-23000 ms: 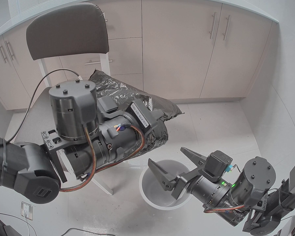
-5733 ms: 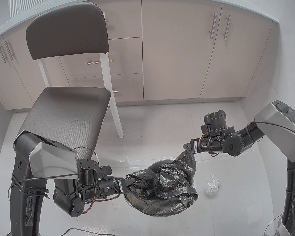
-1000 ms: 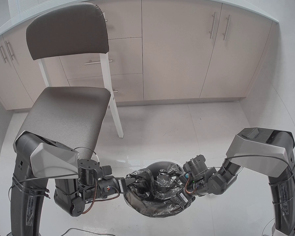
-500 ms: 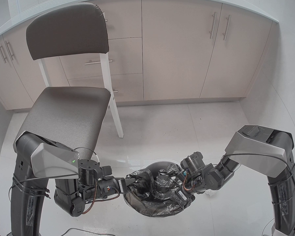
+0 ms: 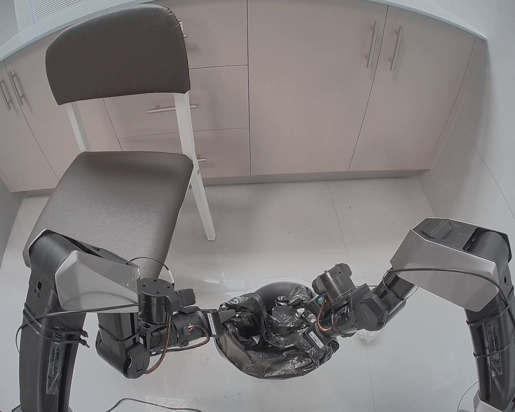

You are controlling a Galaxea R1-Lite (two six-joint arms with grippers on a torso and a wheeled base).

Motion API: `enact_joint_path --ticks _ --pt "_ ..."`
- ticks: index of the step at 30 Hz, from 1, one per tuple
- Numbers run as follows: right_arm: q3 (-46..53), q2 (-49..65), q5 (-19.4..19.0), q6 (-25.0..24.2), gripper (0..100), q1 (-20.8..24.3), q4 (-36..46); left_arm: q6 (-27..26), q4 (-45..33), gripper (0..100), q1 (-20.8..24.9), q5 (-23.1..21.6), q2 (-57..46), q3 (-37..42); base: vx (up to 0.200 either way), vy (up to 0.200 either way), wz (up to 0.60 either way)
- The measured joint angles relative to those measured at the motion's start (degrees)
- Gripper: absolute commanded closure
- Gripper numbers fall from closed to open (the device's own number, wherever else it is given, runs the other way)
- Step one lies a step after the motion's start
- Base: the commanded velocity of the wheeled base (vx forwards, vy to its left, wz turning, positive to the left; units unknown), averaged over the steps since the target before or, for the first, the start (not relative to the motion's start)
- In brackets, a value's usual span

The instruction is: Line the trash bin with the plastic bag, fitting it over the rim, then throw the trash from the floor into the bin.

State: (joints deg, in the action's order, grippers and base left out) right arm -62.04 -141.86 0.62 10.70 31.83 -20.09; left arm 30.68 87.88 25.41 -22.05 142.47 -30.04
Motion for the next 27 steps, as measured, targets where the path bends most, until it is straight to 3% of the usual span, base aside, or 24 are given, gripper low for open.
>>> enact_joint_path --ticks 27 --pt "2.9 0.9 3.0 3.1 0 0.3 -0.6 0.0 0.0 100 0.0 0.0 -0.1 0.2 0.0 0.0 0.0"
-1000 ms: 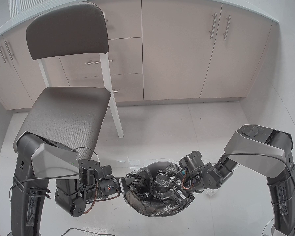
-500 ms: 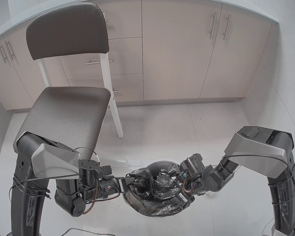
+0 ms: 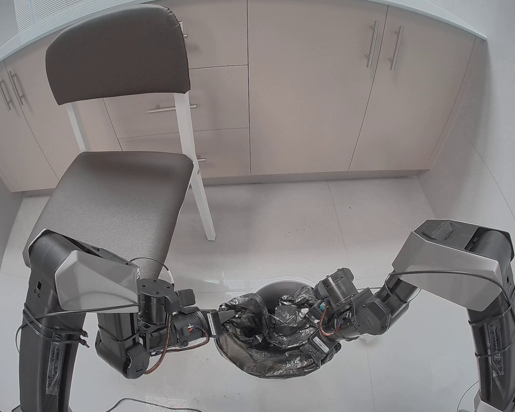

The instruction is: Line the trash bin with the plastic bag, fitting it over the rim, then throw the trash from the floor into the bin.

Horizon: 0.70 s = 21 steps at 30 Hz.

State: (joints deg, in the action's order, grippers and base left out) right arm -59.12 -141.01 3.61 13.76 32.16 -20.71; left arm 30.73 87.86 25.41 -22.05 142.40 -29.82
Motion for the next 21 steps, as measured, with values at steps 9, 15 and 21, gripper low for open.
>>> enact_joint_path --ticks 9,15,21 --pt "-1.2 -0.2 -0.1 0.5 100 0.0 0.9 0.0 0.0 100 0.0 0.0 0.0 -0.1 0.0 0.0 0.0" --pt "-1.7 -0.3 -0.1 0.7 100 -0.1 0.9 0.0 0.0 100 0.0 0.1 0.0 -0.2 0.0 0.0 0.0" --pt "-1.8 -0.3 -0.4 0.7 100 -0.1 0.6 0.0 0.0 100 -0.1 0.1 0.0 -0.2 0.0 0.0 0.0"
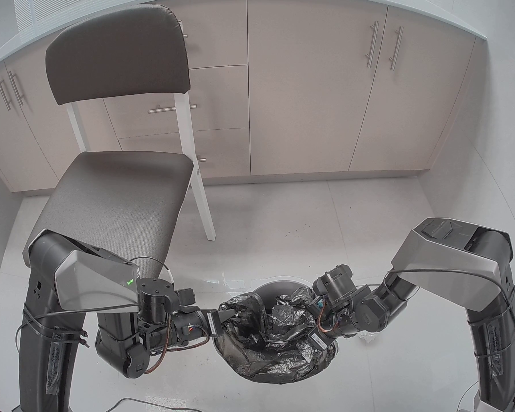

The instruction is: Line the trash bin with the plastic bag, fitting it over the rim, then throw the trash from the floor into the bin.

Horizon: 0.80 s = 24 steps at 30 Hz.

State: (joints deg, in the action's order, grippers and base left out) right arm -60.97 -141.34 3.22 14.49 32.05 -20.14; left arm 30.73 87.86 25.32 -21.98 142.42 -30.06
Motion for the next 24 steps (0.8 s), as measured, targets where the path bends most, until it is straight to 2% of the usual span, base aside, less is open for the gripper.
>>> enact_joint_path --ticks 7,12,18,24 --pt "0.7 2.3 0.0 -0.5 100 -0.2 -0.2 0.0 0.0 100 0.0 0.0 -0.1 0.4 0.0 0.0 0.0" --pt "3.9 7.9 -0.2 -2.0 100 -1.2 -0.9 0.1 0.0 100 -0.3 0.1 -0.8 1.0 0.0 0.0 0.0" --pt "7.6 13.3 -2.4 -6.0 100 -3.5 -9.2 0.0 -0.6 100 -0.5 0.4 -3.1 1.1 0.0 0.0 0.0" --pt "9.2 15.4 -3.5 -7.4 100 -4.9 -11.0 -4.9 -4.4 100 -0.5 2.1 -4.3 -1.0 0.0 0.0 0.0"
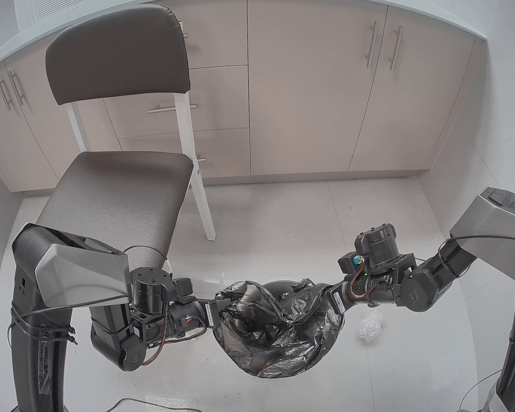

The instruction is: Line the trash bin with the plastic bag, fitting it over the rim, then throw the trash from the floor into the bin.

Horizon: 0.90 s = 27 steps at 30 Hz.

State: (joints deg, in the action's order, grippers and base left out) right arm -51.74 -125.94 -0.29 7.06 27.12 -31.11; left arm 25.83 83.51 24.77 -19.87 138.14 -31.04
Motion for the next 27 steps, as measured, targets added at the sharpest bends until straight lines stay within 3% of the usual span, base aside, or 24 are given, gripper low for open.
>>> enact_joint_path --ticks 7,11,20,27 --pt "1.5 0.4 -1.2 -0.2 100 -0.8 -1.8 -3.0 -5.5 100 2.1 7.4 1.5 -4.4 0.0 0.0 0.0" --pt "3.3 -0.4 -1.5 -0.2 100 -1.3 -6.5 -3.2 -6.9 100 3.6 8.0 2.2 -5.9 0.0 0.0 0.0" --pt "9.6 -6.4 -1.2 -1.4 100 -1.9 -26.5 -3.3 -7.4 100 5.4 9.8 3.0 -7.3 0.0 0.0 0.0" --pt "14.3 -10.4 -1.1 -2.4 100 -2.5 -29.9 -3.3 -11.8 100 4.4 12.6 3.5 -11.3 0.0 0.0 0.0"
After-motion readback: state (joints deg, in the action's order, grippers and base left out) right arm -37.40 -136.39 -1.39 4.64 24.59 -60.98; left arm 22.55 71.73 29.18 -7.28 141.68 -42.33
